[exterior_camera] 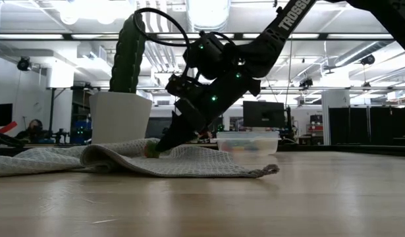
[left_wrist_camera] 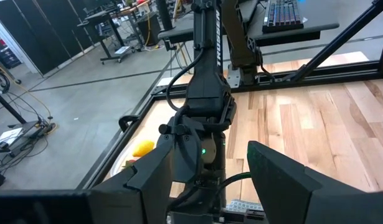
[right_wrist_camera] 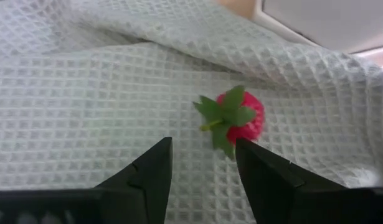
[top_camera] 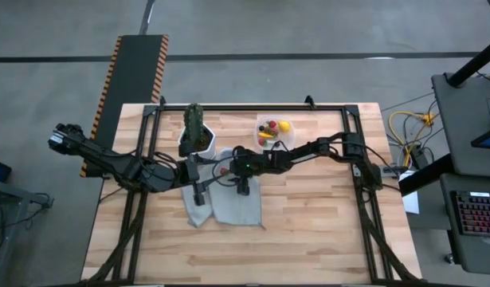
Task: Pick and placing Produce into tupperware
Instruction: Put the red strawberry into the transparent bin
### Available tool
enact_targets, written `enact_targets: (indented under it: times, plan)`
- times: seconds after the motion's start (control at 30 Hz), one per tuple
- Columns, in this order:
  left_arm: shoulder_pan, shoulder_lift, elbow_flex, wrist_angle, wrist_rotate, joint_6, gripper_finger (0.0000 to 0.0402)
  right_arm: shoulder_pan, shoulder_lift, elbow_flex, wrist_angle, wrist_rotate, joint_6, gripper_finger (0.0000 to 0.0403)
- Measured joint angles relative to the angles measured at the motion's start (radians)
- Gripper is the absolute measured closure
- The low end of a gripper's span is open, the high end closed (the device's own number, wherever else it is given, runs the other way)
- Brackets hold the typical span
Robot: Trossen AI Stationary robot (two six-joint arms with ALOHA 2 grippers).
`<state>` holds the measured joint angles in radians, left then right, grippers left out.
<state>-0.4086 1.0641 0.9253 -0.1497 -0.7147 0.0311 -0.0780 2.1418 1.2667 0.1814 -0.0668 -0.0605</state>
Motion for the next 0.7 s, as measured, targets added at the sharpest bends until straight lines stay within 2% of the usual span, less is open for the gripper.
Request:
enact_targets:
  times: [0.7]
  plan:
    - [0.000, 0.000, 0.000, 0.000, 0.000, 0.000, 0.0212, 0.005, -0.019, 0.000, 0.019, -0.015, -0.004, 0.0249]
